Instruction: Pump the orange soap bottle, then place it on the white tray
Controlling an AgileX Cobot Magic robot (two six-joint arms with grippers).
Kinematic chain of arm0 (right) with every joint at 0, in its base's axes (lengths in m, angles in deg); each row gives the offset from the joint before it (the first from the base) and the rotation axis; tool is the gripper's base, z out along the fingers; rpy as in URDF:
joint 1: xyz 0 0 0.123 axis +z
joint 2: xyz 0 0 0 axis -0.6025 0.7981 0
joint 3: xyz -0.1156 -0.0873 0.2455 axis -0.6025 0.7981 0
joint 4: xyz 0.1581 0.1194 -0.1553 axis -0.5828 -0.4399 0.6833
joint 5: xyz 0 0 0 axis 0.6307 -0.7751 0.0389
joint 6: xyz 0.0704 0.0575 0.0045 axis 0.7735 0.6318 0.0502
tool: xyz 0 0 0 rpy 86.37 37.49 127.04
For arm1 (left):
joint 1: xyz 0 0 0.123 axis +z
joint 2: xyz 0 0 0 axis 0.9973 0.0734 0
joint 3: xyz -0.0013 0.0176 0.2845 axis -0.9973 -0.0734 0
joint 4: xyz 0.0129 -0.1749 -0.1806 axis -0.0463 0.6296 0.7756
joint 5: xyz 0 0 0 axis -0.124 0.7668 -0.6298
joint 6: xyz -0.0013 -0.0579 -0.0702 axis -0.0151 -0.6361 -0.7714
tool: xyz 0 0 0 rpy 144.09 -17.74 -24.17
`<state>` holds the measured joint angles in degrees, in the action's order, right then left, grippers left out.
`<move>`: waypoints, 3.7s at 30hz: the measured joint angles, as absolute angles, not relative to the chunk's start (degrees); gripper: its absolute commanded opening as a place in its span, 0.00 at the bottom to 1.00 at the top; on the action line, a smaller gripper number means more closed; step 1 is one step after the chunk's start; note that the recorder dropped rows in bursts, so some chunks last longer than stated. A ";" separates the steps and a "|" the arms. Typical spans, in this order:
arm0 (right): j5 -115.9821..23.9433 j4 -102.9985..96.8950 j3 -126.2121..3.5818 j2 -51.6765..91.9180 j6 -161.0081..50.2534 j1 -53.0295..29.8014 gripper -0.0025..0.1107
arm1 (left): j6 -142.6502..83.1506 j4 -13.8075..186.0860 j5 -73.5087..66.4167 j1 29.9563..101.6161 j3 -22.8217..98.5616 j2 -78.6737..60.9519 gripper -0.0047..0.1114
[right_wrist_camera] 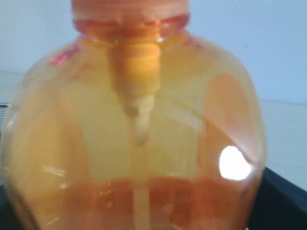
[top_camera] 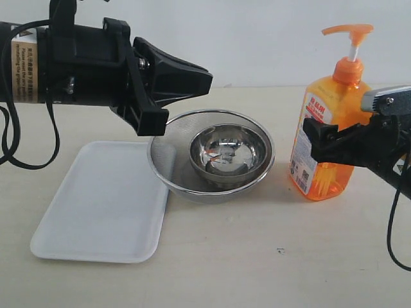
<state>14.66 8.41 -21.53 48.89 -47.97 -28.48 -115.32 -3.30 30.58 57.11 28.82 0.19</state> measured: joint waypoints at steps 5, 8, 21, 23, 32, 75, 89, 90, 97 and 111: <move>10.21 8.17 -22.23 48.89 -47.34 -28.48 0.63 | -115.32 -3.18 30.58 57.11 28.82 0.19 0.08; 9.25 8.66 -22.74 48.89 -46.45 -28.48 0.63 | -115.53 -3.18 30.58 57.11 28.82 0.19 0.08; 16.63 8.27 -23.33 54.86 -45.60 -28.48 0.60 | -115.74 -2.66 30.36 57.11 28.82 0.19 0.08; 17.81 8.27 -23.47 55.49 -45.60 -28.48 0.50 | -115.74 -2.54 30.36 57.11 28.82 0.19 0.08; 17.39 8.15 -23.95 55.70 -49.75 -28.48 0.02 | -115.96 -2.54 30.36 57.11 28.82 0.19 0.08; 10.45 -13.57 -23.95 51.47 -88.23 -15.82 0.02 | -118.48 -2.44 27.08 57.11 28.75 -3.78 0.08; 10.35 -15.73 -23.95 51.47 -93.09 -15.84 0.02 | -118.35 -2.22 26.43 57.11 33.36 4.42 0.08; 10.23 -15.73 -23.95 51.47 -93.23 -15.84 0.02 | -118.35 -2.22 26.42 57.11 33.65 4.55 0.08; 10.12 -15.61 -23.95 51.47 -93.59 -15.84 0.02 | -118.35 -2.22 26.42 57.11 36.91 5.88 0.08; 9.91 -15.48 -23.95 51.47 -93.59 -15.84 0.02 | -119.57 -1.84 27.62 57.11 47.48 17.15 0.08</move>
